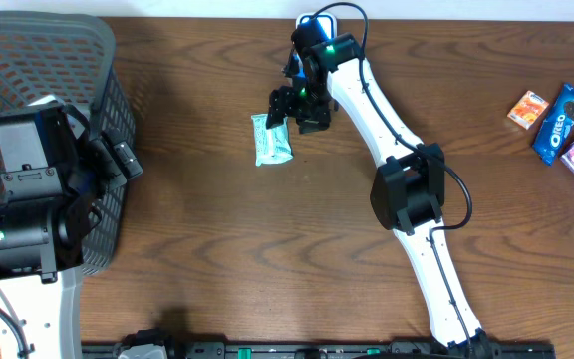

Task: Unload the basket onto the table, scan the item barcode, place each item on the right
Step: 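Reach the right gripper to the mint-green pack and grasp it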

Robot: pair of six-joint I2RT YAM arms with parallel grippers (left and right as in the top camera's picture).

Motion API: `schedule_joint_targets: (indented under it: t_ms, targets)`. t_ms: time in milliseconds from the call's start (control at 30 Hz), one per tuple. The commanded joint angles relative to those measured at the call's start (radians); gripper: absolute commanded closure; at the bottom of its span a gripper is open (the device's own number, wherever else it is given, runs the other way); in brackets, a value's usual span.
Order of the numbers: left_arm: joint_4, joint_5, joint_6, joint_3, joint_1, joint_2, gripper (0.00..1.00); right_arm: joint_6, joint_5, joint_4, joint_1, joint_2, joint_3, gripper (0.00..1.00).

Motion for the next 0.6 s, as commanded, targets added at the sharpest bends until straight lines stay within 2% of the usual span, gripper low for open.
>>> schedule_joint_targets:
  t_ms: [0, 67, 267, 367, 433, 467, 533, 567]
  targets:
    - [-0.003, -0.009, -0.005, 0.018, 0.004, 0.001, 0.02, 0.023, 0.065, -0.007, 0.010, -0.001, 0.005, 0.30]
    - [-0.003, -0.009, -0.005, 0.018, 0.004, 0.001, 0.02, 0.023, 0.066, -0.003, 0.015, 0.006, 0.004, 0.34]
    - [-0.003, -0.009, -0.005, 0.018, 0.004, 0.001, 0.02, 0.024, 0.062, 0.026, 0.045, 0.053, 0.004, 0.35]
    - [-0.003, -0.009, -0.005, 0.018, 0.004, 0.001, 0.02, 0.024, 0.055, 0.053, 0.065, 0.083, 0.004, 0.40]
    - [-0.003, -0.009, -0.005, 0.018, 0.004, 0.001, 0.02, 0.024, 0.055, 0.059, 0.077, 0.097, 0.004, 0.54]
    - [-0.003, -0.009, -0.005, 0.018, 0.004, 0.001, 0.02, 0.024, 0.056, 0.060, 0.081, 0.098, 0.004, 0.67]
    - [-0.003, -0.009, -0.005, 0.018, 0.004, 0.001, 0.02, 0.023, 0.059, 0.066, 0.087, 0.102, 0.004, 0.83]
    - [-0.003, -0.009, -0.005, 0.018, 0.004, 0.001, 0.02, 0.023, 0.060, 0.070, 0.088, 0.102, 0.004, 0.99]
